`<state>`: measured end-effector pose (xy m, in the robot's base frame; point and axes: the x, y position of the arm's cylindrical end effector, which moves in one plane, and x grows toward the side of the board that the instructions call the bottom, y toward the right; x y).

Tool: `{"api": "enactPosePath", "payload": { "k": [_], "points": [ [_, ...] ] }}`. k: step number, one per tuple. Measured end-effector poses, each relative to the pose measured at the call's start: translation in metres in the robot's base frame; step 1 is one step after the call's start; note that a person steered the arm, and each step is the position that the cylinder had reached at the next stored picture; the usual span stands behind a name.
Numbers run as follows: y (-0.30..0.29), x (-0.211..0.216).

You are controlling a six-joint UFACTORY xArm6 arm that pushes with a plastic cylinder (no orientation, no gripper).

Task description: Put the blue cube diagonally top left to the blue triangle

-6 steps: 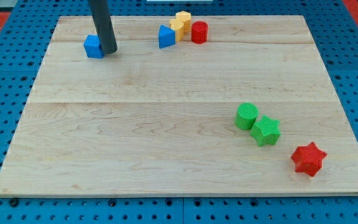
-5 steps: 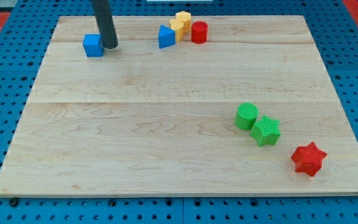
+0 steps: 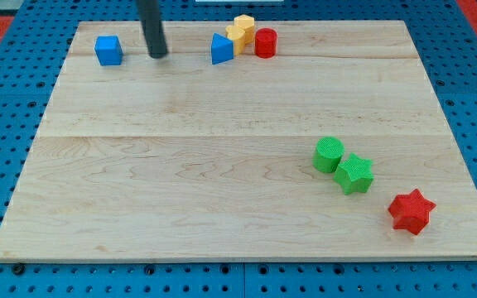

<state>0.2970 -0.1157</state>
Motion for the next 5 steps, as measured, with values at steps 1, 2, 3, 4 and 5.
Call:
{"api": "enactPosePath", "payload": {
  "k": [1,2,3,4,5],
  "points": [
    [-0.063,0.011],
    [-0.085,-0.014],
    [-0.070,-0.041],
    [0.064,0.005],
    [0.198,0.082]
  ]
}}
